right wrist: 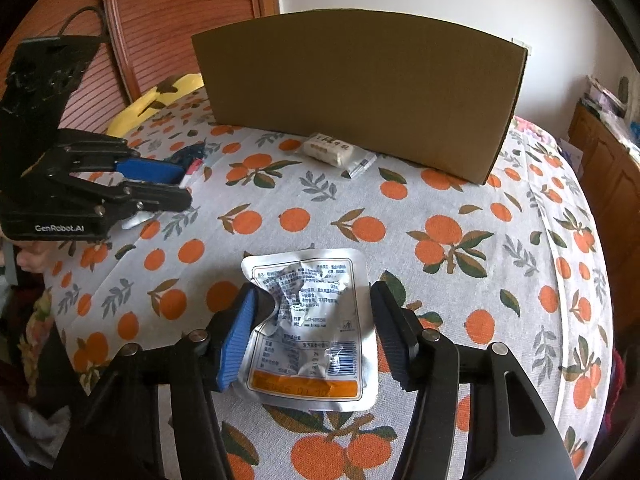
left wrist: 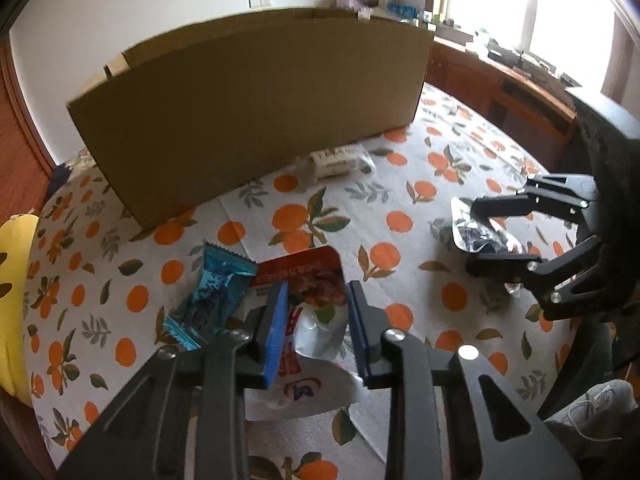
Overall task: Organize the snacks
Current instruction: 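Lift both held pouches and carry them over the cardboard box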
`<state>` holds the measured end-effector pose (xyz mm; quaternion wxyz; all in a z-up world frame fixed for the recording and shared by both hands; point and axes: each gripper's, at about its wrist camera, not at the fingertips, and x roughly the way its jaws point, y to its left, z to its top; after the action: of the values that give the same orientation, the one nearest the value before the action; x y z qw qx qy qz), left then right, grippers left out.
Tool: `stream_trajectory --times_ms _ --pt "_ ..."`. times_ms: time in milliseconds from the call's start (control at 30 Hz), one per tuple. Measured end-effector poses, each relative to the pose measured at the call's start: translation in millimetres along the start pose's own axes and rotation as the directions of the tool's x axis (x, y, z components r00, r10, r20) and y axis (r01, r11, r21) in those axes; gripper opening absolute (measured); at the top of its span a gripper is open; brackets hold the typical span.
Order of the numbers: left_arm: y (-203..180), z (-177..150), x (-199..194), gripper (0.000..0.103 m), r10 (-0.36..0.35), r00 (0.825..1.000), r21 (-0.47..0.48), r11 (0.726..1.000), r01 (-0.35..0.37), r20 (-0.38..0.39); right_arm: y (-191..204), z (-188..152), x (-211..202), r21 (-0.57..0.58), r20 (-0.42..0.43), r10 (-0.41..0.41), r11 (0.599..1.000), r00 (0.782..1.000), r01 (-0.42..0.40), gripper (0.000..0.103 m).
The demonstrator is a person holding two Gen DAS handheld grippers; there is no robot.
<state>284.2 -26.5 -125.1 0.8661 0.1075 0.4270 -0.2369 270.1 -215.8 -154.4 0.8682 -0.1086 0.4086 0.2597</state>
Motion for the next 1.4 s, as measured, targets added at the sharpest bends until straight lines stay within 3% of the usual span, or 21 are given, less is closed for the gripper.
stream_trajectory --times_ms 100,367,900,1400 --pt "0.1 2.3 -9.3 0.008 -0.002 1.0 -0.006 1.0 0.002 0.029 -1.6 -1.7 -2.2 0.004 0.005 -0.008 1.0 1.0 0.008 0.058" --pt "3.3 2.2 -24.7 0.002 0.03 0.998 -0.024 0.999 -0.029 0.062 -3.7 -1.5 -11.2 0.034 0.025 -0.006 0.999 1.0 0.005 0.056" --pt "7.1 3.7 -55.3 0.0 0.06 0.988 -0.055 0.997 -0.052 0.141 -5.0 4.9 -40.0 0.054 0.09 0.003 0.999 0.996 -0.008 0.056" --pt "7.4 37.5 -93.8 0.0 0.05 0.96 -0.071 0.997 -0.032 0.275 -9.9 33.4 -65.3 0.031 0.149 -0.004 1.0 0.989 -0.001 0.056"
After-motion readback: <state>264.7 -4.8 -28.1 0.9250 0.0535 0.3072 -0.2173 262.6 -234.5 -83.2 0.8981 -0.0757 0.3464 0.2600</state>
